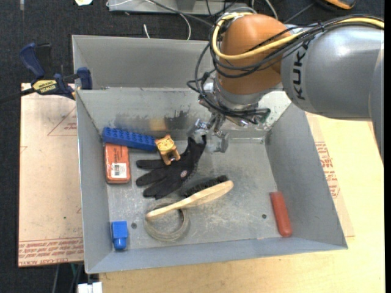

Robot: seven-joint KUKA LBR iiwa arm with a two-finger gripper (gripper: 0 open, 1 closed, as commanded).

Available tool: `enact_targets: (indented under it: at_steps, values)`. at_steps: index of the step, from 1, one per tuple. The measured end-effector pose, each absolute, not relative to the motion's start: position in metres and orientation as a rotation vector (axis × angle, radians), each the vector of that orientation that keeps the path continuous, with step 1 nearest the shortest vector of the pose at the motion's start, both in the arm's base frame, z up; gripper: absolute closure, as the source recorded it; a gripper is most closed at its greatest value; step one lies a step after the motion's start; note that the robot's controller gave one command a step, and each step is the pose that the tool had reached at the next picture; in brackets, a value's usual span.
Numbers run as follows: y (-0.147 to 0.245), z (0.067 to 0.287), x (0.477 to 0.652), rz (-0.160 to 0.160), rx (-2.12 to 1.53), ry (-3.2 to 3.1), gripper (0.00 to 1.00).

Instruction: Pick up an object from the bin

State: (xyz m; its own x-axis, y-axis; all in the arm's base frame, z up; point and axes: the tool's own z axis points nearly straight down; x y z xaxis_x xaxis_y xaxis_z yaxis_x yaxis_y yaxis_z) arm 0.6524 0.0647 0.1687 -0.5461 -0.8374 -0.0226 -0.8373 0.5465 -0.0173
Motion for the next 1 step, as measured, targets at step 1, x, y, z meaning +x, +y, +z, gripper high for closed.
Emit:
enact_targets:
  at_steps: [1]
  values:
    - [0.0651, 0.1949, 0.6523, -0.006, -1.479, 2.739, 1.00]
